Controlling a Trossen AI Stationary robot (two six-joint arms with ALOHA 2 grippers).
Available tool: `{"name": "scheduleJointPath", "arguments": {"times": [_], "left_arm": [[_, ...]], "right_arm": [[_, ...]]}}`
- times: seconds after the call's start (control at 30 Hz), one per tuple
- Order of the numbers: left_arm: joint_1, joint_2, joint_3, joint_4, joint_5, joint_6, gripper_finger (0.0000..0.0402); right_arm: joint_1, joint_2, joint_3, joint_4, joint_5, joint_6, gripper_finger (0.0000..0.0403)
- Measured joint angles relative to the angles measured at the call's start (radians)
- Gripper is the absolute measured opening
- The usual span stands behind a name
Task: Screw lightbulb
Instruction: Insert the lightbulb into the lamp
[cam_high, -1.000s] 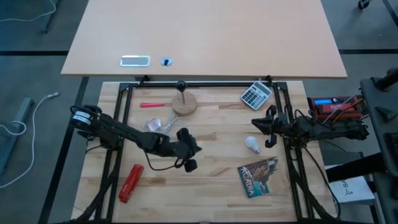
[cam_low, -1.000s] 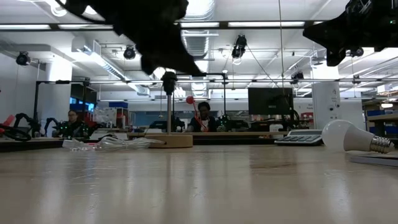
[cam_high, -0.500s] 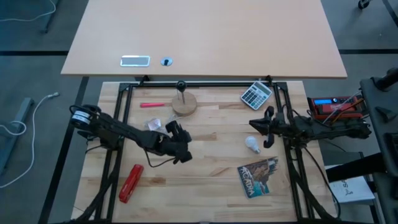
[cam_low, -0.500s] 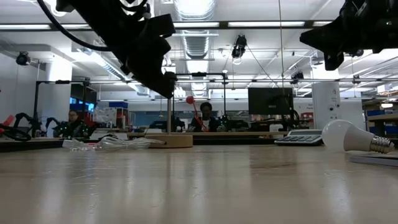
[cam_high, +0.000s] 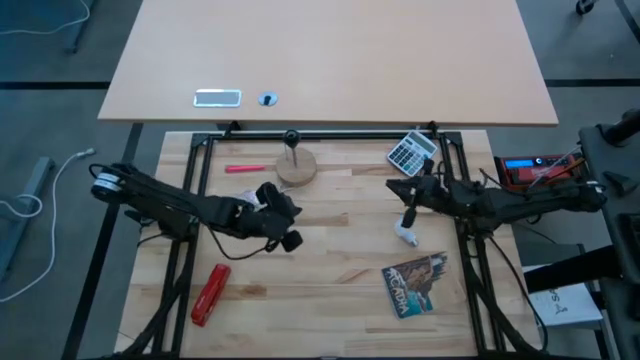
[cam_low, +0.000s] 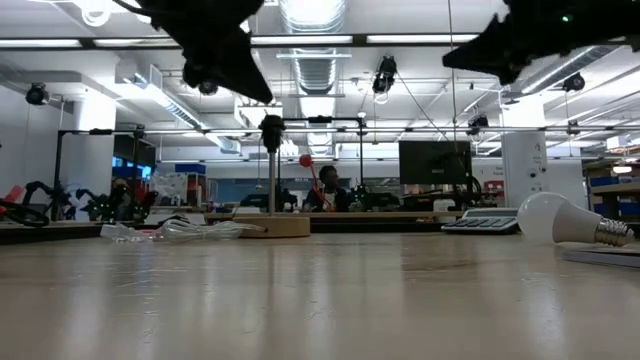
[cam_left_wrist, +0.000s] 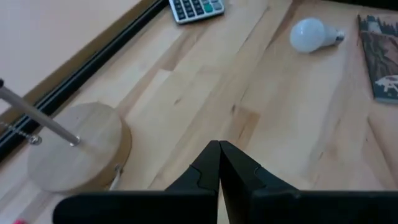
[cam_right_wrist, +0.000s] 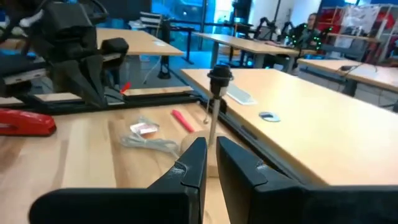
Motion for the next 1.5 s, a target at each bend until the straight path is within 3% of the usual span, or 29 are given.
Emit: {"name": "scheduleJointPath", "arguments": {"times": [0.57, 0.67, 0.8, 1.03, 1.27, 1.5], "left_arm": [[-0.040, -0.045, -0.006, -0.742, -0.008, -0.340, 0.0000], [-0.041, -0.061, -0.017, -0.766, -0.020, -0.331, 0.0000], [-0.045, -0.102, -0.067, -0.751, -0.060, -0.332, 0.0000], [-0.049, -0.218, -0.251, -0.615, -0.025, -0.328, 0.0000], [-0.048, -0.343, -0.443, -0.304, 0.081, -0.251, 0.0000], [-0.048, -0.415, -0.500, -0.053, 0.100, -0.192, 0.0000]], "right_arm": [[0.002, 0.477, 0.244, 0.006, -0.007, 0.169, 0.0032], [0.009, 0.535, 0.281, 0.003, -0.102, 0.205, 0.0032], [0.023, 0.569, 0.330, 0.014, -0.270, 0.194, 0.0032], [0.067, 0.551, 0.356, 0.015, -0.272, 0.162, 0.0032], [0.068, 0.557, 0.354, 0.005, -0.264, 0.148, 0.0032], [0.068, 0.549, 0.354, 0.006, -0.264, 0.133, 0.0032]]}}
